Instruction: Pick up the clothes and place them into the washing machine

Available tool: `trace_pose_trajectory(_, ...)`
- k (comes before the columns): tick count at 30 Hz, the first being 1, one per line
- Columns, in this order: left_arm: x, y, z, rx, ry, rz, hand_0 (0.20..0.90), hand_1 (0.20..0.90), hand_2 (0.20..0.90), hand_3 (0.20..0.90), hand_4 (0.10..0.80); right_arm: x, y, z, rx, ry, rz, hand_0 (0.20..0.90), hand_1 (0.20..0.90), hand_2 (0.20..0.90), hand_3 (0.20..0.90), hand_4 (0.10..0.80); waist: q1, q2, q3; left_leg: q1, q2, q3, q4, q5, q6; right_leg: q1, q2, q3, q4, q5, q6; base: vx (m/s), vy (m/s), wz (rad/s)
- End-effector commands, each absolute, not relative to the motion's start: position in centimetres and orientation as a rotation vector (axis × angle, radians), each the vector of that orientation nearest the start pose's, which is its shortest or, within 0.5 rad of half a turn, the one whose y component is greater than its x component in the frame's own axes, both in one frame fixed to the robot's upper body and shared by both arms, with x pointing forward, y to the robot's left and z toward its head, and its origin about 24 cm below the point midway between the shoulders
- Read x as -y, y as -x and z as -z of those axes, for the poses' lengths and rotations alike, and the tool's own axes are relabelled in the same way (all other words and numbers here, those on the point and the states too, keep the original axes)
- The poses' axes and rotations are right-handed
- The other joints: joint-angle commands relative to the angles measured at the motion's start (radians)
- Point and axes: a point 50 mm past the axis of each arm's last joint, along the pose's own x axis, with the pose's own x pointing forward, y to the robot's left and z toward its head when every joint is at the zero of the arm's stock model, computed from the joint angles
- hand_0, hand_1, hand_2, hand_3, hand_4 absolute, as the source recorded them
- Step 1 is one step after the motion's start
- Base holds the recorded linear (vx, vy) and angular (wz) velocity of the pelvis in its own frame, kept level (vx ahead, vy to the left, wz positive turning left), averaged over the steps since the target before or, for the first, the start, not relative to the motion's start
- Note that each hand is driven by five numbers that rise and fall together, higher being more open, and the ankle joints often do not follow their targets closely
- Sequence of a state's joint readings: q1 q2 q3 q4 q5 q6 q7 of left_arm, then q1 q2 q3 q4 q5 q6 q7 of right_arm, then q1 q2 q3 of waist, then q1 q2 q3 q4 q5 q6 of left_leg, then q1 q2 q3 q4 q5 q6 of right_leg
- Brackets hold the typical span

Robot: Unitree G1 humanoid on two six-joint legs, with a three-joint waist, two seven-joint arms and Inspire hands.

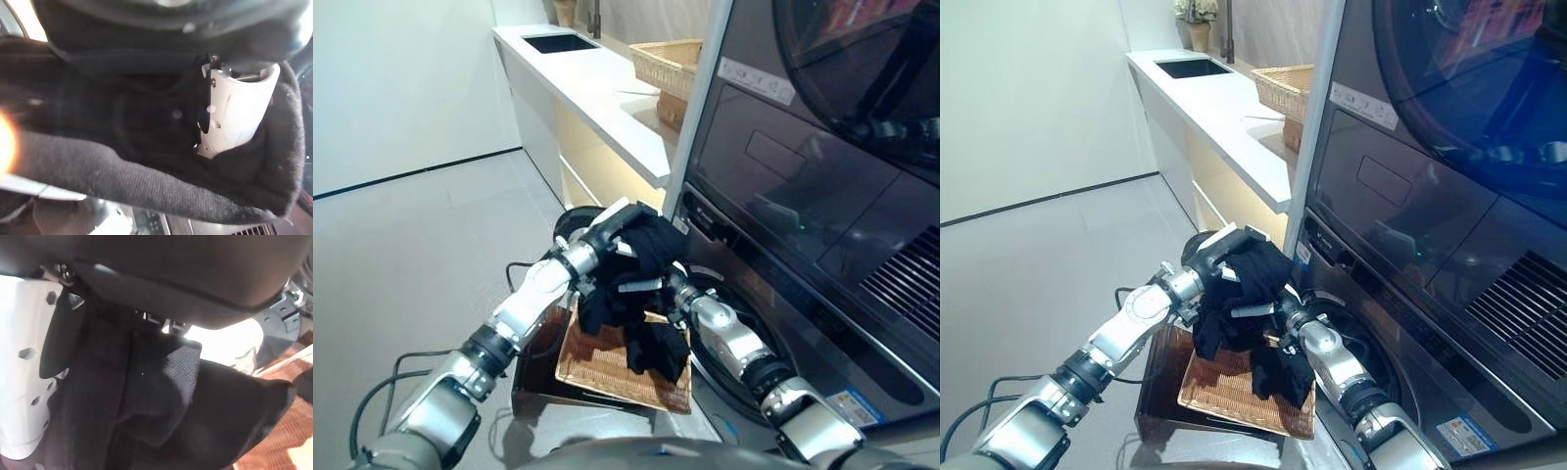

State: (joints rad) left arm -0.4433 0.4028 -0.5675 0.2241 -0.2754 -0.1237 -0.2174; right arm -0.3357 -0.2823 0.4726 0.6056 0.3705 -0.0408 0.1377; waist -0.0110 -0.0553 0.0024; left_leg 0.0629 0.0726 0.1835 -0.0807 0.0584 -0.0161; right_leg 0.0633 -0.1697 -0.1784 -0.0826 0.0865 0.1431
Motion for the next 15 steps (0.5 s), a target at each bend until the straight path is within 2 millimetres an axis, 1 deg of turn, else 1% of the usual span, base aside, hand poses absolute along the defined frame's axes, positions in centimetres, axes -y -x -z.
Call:
trace_pose_trajectory(1, -3.7, -29.8, -16.3, 0.496, -0.129, 0.871, 0.2, 0.2, 0.2, 0.2, 0.3, 9.7, -32.0, -2.8, -0.146, 0.008, -0.513, 0.387, 0.387, 0.387, 0.387, 0.433, 0.033, 0.006, -0.064, 0.025, -0.003, -0.031, -0.007, -0.031, -0.033, 0.002, -0.014, -0.015, 0.011, 0.049, 0.018, 0.0, 0.0, 0.0)
trace_pose_trajectory(2, -3.8, -29.8, -16.2, 0.494, -0.129, 0.867, 0.2, 0.2, 0.2, 0.2, 0.3, 9.8, -32.0, -2.8, -0.142, 0.008, -0.51, 0.2, 0.2, 0.2, 0.2, 0.3, 0.033, 0.006, -0.064, 0.026, -0.003, -0.031, -0.007, -0.032, -0.033, 0.002, -0.014, -0.014, 0.012, 0.049, 0.018, 0.0, 0.0, 0.0)
trace_pose_trajectory(8, -4.3, -30.0, -16.1, 0.491, -0.133, 0.845, 0.2, 0.2, 0.2, 0.2, 0.3, 10.8, -31.9, -2.9, -0.125, 0.021, -0.466, 0.2, 0.2, 0.2, 0.2, 0.3, 0.032, 0.007, -0.063, 0.027, -0.004, -0.03, -0.007, -0.033, -0.033, 0.001, -0.016, -0.011, 0.011, 0.049, 0.019, 0.0, 0.0, 0.0)
trace_pose_trajectory(12, -4.5, -30.1, -16.2, 0.5, -0.15, 0.838, 0.2, 0.2, 0.2, 0.2, 0.3, 11.6, -31.8, -2.8, -0.119, 0.078, -0.46, 0.2, 0.2, 0.2, 0.2, 0.3, 0.03, 0.007, -0.064, 0.028, -0.003, -0.031, -0.007, -0.035, -0.033, 0.0, -0.015, -0.01, 0.013, 0.048, 0.019, 0.0, 0.0, 0.0)
trace_pose_trajectory(15, -4.6, -30.1, -16.2, 0.505, -0.16, 0.838, 0.2, 0.2, 0.2, 0.2, 0.3, 12.1, -31.8, -2.7, -0.119, 0.086, -0.441, 0.2, 0.2, 0.2, 0.2, 0.3, 0.03, 0.008, -0.064, 0.028, -0.004, -0.031, -0.007, -0.035, -0.033, 0.001, -0.016, -0.01, 0.012, 0.048, 0.019, 0.0, 0.0, 0.0)
